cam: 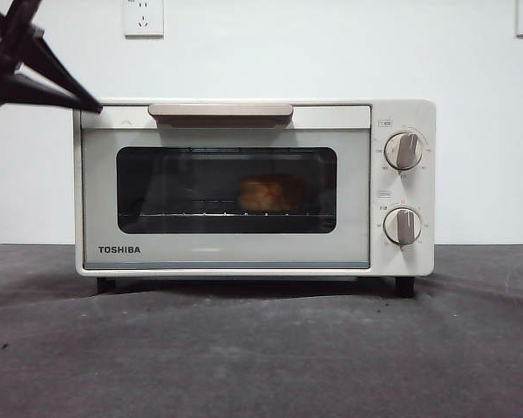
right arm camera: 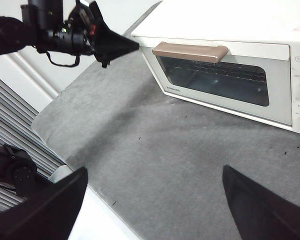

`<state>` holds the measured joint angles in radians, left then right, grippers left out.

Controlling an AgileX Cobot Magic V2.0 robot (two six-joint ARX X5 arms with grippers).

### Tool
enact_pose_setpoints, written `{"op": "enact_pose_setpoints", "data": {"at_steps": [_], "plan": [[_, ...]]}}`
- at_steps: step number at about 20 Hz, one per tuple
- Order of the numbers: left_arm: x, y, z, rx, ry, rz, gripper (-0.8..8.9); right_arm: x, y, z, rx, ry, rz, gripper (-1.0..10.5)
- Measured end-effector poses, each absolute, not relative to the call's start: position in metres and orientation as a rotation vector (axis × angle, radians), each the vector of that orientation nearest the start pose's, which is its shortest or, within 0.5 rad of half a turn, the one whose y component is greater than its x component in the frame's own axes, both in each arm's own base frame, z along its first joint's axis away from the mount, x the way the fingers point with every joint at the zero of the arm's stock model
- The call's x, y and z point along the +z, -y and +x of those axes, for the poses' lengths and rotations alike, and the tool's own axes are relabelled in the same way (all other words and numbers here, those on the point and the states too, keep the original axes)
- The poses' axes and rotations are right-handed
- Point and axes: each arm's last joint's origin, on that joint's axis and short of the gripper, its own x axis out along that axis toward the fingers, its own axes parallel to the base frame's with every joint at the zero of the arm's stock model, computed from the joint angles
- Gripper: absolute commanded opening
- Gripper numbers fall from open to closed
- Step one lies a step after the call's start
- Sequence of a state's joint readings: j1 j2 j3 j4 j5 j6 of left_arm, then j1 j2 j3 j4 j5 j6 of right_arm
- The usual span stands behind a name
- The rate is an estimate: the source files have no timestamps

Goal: The left arm flap open the oven, the right arm pick bread and place it into oven, the left arm flap close the oven

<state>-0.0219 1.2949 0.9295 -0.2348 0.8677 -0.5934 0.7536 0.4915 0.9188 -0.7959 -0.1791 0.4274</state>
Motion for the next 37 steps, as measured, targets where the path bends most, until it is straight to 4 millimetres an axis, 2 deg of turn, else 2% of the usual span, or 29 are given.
{"op": "enact_pose_setpoints", "data": {"at_steps": [6,12,17,19,25,29,33,37], "plan": [[0.297,0.029,0.259,-0.784,-0.758,-0.77,0.13,0.349,-0.055,0.052,0.79,-0.545,0.279,4.2],[0.331,0.034,0.22,-0.889,-0.636,-0.648,0.13,0.349,-0.054,0.052,0.782,-0.538,0.272,4.2],[0.345,0.042,0.187,-0.964,-0.577,-0.522,0.13,0.353,-0.055,0.053,0.797,-0.483,0.251,4.1],[0.349,0.044,0.172,-0.971,-0.558,-0.463,0.13,0.356,-0.056,0.054,0.808,-0.448,0.242,3.5],[0.355,0.037,0.129,-0.801,-0.506,-0.332,0.13,0.362,-0.056,0.056,0.795,-0.337,0.187,1.7],[0.364,0.031,0.102,-0.723,-0.39,-0.263,0.13,0.364,-0.055,0.058,0.751,-0.287,0.14,0.0],[0.371,0.025,0.079,-0.641,-0.281,-0.208,0.13,0.364,-0.056,0.059,0.734,-0.265,0.081,0.1],[0.373,0.024,0.071,-0.634,-0.25,-0.198,0.13,0.363,-0.059,0.063,0.733,-0.278,0.061,0.1]]}}
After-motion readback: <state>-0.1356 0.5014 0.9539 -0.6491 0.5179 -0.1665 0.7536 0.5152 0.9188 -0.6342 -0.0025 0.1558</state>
